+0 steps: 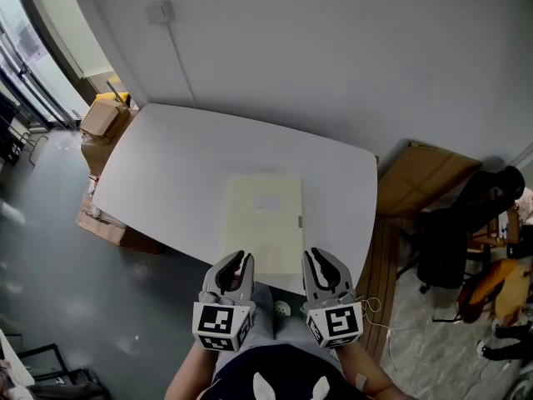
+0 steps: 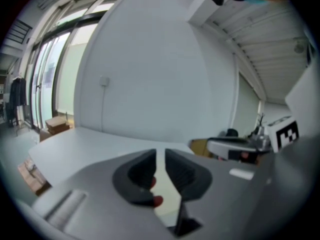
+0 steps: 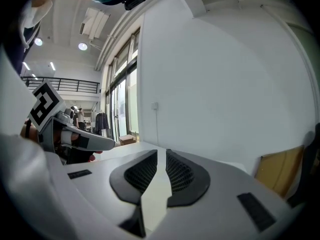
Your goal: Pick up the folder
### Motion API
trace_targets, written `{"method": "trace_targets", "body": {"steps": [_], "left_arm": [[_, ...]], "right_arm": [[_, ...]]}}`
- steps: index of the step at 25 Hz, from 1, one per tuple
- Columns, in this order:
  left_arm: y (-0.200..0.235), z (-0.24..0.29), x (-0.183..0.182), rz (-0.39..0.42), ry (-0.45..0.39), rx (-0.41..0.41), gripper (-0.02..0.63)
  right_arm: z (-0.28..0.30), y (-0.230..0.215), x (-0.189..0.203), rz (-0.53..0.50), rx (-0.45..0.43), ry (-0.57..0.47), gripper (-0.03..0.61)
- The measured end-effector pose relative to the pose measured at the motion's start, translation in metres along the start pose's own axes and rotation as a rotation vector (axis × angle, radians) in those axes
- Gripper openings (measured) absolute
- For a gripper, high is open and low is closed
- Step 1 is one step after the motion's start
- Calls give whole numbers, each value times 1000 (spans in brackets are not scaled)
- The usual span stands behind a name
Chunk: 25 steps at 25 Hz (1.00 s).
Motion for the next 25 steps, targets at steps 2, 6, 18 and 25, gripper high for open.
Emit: {"method": "trace_targets", "body": {"steps": [2, 6, 18, 25], "left_arm": [[5, 7, 1, -2, 13, 6, 57], [14, 21, 5, -33, 49, 29, 105], [40, 60, 20, -122, 157, 76, 173], [50, 76, 25, -98, 213, 78, 196]], "right_arm": [[9, 0, 3, 6, -16, 24, 77], [25, -1, 9, 14, -34, 71, 124], [61, -12, 28, 84, -47, 217, 193], [77, -21, 44, 106, -42, 310, 213]]}}
Point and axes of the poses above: the fingertips, and each gripper's own axes: z forward along the fingers, y to its left, x out of its underside, the point moved 8 cm from there along -z, backward along the fingers
